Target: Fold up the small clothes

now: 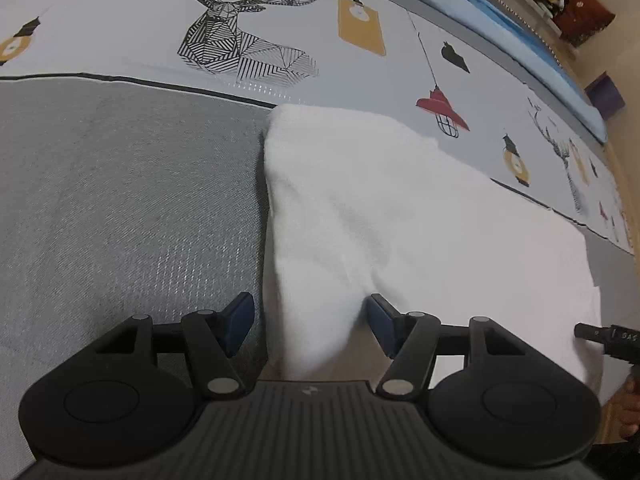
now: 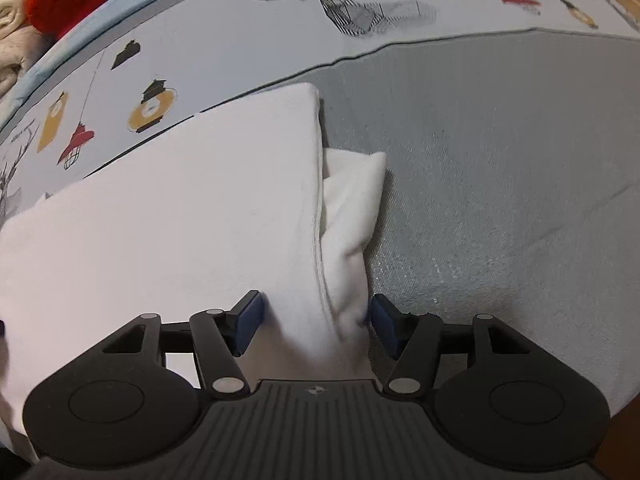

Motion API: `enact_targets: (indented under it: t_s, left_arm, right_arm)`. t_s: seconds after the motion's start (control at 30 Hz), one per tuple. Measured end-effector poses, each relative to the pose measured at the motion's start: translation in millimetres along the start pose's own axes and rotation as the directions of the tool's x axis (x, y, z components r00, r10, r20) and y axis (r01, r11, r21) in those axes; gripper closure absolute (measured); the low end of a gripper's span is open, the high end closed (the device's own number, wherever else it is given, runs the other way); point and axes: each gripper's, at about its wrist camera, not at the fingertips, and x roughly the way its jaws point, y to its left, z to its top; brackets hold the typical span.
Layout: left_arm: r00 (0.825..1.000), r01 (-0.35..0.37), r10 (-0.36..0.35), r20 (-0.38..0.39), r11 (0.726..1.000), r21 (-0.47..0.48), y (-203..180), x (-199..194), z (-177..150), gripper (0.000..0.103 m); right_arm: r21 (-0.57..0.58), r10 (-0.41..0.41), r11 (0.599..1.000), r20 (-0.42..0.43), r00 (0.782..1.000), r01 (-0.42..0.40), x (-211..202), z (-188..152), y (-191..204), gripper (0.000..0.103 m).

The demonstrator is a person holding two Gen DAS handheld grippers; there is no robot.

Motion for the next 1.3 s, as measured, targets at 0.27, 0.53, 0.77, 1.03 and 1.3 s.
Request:
enact_targets:
  t_s: [0.27,0.53,0.77,1.03,1.3]
  left_arm:
    - [0.998,0.000,-0.003,0.058,0.999,0.043,-10.1,-17.4,6.6,0.085]
    - [0.981,-0.079,0.049,0.189,0.985,0.156,-27.8,-74.4,51.2,0.084]
    - [0.993,-0.088,0.088,0.085,0.996,0.004,38.7,-45.2,41.4,0.042]
    - [0.999,0.024,-0.026,-0.019,0.995,-0.096,57.2,-30.8,46.6,0.043]
    - [0.996,-0.014,0.010,-0.090,0.999,-0.049,55.5,-10.8,42.8,0.044]
  right_arm:
    - [0.033,0.005,0.999,0.051,0.999,-0.007,0.9,9.1,13.4,0.080]
    - [0.010,0.131,0.990,0.246,0.960,-0.138,-19.2,20.2,46.3,0.084]
    - [-0.069,0.058,0.997,0.270,0.961,-0.041,-16.2,25.4,79.9,0.049]
    - [-0.122,0.012,0.992,0.102,0.995,0.000,1.0,10.7,70.9,0.047]
    - [-0.148,0.010,0.989,0.072,0.997,0.001,5.8,0.1,68.3,0.054]
